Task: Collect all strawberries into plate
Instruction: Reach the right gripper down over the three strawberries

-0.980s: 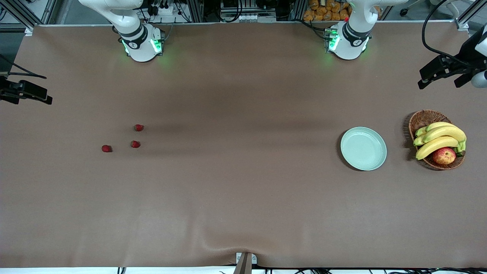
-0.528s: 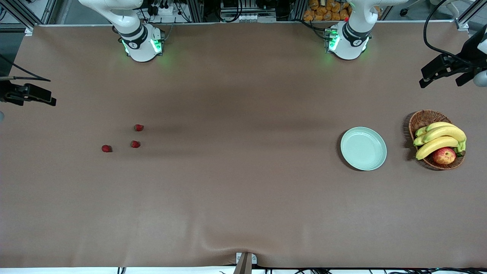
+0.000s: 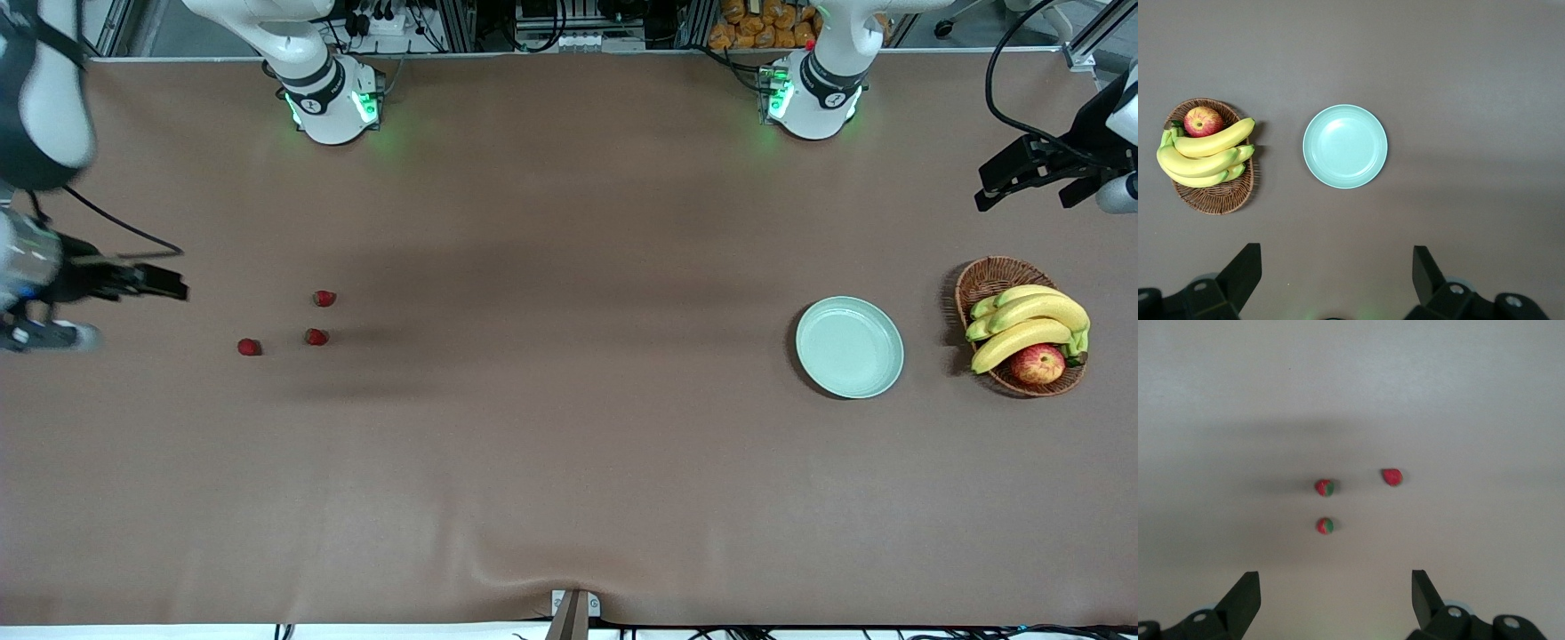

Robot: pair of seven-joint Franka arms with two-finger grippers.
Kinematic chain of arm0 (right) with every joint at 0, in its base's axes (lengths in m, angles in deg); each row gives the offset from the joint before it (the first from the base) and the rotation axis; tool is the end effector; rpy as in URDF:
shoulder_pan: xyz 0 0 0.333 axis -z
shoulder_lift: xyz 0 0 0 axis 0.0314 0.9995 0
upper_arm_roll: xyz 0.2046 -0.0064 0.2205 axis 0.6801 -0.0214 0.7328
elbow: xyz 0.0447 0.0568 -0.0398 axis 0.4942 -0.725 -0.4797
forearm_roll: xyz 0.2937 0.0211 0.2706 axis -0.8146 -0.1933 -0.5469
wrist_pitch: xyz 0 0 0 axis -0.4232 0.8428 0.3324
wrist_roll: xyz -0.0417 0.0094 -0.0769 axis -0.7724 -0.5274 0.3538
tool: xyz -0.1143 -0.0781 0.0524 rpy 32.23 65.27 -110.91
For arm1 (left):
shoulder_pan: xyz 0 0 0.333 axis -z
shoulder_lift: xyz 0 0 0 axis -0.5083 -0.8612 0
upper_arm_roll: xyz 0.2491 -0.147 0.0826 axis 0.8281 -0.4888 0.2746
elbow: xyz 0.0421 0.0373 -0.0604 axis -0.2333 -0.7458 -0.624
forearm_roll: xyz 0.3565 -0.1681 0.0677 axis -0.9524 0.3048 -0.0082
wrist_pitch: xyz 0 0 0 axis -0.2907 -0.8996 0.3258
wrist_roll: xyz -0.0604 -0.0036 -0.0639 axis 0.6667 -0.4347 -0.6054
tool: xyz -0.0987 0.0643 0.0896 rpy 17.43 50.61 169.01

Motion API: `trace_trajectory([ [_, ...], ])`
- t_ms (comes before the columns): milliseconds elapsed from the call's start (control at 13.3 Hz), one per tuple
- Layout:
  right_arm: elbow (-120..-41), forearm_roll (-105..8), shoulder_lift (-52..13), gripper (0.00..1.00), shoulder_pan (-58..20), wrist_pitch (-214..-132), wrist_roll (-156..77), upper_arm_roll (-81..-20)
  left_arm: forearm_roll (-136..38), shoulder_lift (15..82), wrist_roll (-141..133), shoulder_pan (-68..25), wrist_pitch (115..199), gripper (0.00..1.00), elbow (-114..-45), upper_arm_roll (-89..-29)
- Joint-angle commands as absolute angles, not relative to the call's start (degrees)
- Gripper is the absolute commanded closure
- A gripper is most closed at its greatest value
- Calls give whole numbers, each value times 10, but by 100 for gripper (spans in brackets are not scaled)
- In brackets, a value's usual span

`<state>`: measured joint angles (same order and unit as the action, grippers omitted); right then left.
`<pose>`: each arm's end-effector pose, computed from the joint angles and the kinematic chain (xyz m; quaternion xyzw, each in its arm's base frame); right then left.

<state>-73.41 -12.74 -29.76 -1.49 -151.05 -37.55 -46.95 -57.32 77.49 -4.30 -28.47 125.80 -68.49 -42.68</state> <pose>0.6057 -0.0214 0.4264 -0.9954 -0.0028 0.0957 0.0103 0.5347 -0.0416 0.6070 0.9999 0.0150 0.0038 0.0019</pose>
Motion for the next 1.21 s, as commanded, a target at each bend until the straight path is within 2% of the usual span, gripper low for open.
trace_trajectory([
  [0, -788, -133, -260, 0, -27, -1572, -369, -472, -562, 767, -55, -281, 1248, 0, -670, -427],
  [302, -861, -136, -207, 0, -31, -1658, -369, -471, -564, 761, -55, -278, 1250, 0, -670, -428],
  [830, -876, -168, -117, 0, -51, -1727, -369, -471, -562, 760, -55, -278, 1250, 0, -671, -428],
  [980, -876, -168, -104, 6, -54, -1744, -369, -471, -562, 761, -56, -280, 1247, 0, -674, -429],
  [1131, -876, -168, -97, 17, -56, -1746, -369, -471, -562, 760, -53, -278, 1246, 0, -675, -429],
])
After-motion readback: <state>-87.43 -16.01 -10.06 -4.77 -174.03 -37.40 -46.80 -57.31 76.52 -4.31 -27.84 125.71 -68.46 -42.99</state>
